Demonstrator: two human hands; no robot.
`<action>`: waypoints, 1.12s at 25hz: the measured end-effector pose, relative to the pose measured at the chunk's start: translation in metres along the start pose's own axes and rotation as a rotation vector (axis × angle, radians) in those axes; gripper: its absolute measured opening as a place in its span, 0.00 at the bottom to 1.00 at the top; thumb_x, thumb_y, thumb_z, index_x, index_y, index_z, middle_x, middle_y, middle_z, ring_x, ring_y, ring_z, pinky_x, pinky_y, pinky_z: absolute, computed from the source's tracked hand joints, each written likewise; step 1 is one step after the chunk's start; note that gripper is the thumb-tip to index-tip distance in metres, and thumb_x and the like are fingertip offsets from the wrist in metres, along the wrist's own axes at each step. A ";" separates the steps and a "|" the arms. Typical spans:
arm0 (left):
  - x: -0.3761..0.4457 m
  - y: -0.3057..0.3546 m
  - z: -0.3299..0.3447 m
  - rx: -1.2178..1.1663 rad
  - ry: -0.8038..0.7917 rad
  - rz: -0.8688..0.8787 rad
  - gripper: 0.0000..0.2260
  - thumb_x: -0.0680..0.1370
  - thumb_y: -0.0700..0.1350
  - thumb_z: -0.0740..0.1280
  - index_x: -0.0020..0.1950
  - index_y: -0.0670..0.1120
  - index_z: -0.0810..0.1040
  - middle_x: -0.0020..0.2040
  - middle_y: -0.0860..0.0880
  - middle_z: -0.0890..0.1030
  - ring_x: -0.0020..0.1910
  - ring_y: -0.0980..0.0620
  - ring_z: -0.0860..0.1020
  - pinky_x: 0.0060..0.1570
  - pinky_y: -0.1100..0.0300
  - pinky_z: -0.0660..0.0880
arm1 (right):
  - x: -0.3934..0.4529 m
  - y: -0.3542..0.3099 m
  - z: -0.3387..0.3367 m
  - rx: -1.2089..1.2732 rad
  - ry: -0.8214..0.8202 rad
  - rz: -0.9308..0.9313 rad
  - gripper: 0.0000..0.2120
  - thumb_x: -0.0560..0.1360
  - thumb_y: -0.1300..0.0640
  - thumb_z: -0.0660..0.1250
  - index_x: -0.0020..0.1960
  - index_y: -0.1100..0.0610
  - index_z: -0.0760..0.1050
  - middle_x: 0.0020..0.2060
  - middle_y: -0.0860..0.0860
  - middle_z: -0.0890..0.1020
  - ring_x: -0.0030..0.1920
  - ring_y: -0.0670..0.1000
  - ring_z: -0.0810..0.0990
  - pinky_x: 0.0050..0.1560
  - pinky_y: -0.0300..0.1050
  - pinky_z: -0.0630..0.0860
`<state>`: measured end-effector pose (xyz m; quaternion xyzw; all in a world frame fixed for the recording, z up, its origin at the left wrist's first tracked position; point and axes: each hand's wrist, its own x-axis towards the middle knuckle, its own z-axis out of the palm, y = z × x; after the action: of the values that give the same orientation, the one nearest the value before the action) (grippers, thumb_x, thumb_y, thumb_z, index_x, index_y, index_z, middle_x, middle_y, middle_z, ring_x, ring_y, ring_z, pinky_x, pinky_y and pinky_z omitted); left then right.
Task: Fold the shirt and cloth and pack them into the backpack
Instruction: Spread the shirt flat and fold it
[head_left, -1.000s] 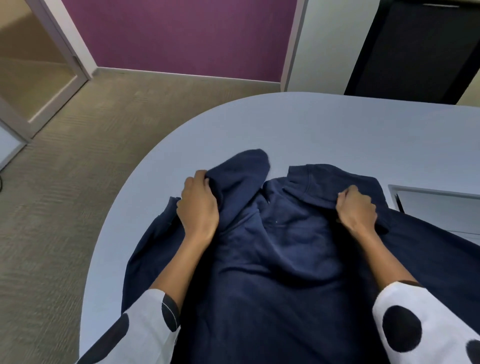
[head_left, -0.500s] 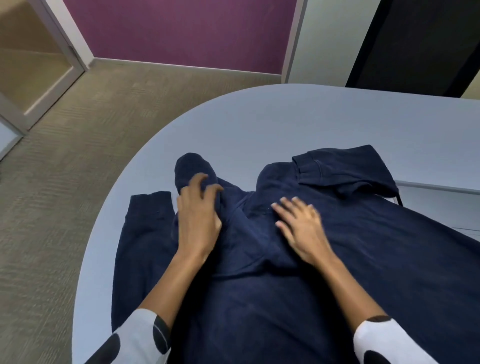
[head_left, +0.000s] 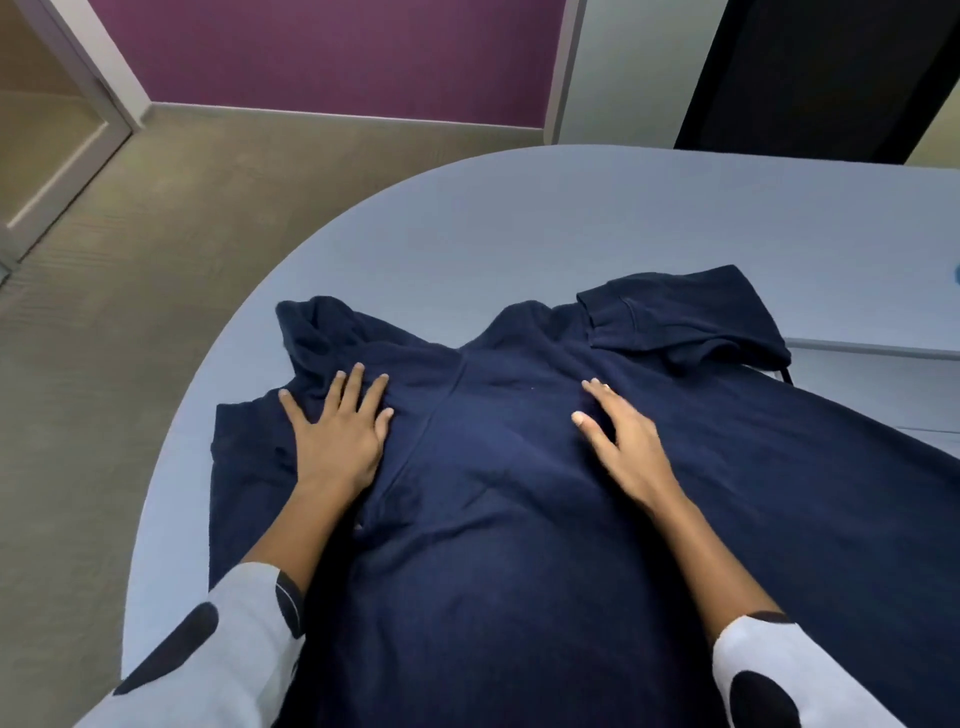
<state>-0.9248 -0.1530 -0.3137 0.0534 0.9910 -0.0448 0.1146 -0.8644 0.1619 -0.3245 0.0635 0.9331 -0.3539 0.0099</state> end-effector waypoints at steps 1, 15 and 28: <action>0.002 0.006 -0.007 0.025 0.036 -0.055 0.23 0.83 0.51 0.48 0.78 0.51 0.52 0.79 0.46 0.48 0.77 0.46 0.46 0.67 0.30 0.39 | -0.009 0.000 -0.001 -0.016 0.159 -0.005 0.23 0.79 0.44 0.58 0.70 0.55 0.69 0.70 0.51 0.70 0.73 0.51 0.64 0.75 0.49 0.56; -0.030 0.068 0.040 -0.059 0.238 0.469 0.34 0.78 0.67 0.43 0.77 0.47 0.57 0.77 0.43 0.57 0.75 0.45 0.57 0.72 0.44 0.53 | -0.105 0.061 -0.009 -0.605 0.108 0.190 0.37 0.73 0.27 0.37 0.77 0.43 0.47 0.77 0.47 0.46 0.77 0.50 0.42 0.74 0.60 0.39; -0.220 0.030 0.069 -0.098 0.003 0.130 0.42 0.78 0.67 0.39 0.70 0.33 0.67 0.71 0.34 0.66 0.69 0.35 0.68 0.69 0.44 0.59 | -0.296 0.069 -0.006 -0.658 -0.038 0.053 0.35 0.77 0.31 0.42 0.77 0.49 0.56 0.77 0.53 0.55 0.77 0.54 0.53 0.74 0.62 0.49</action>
<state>-0.6927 -0.1513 -0.3322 0.1120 0.9866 0.0112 0.1183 -0.5621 0.1840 -0.3461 0.0747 0.9950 -0.0341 0.0567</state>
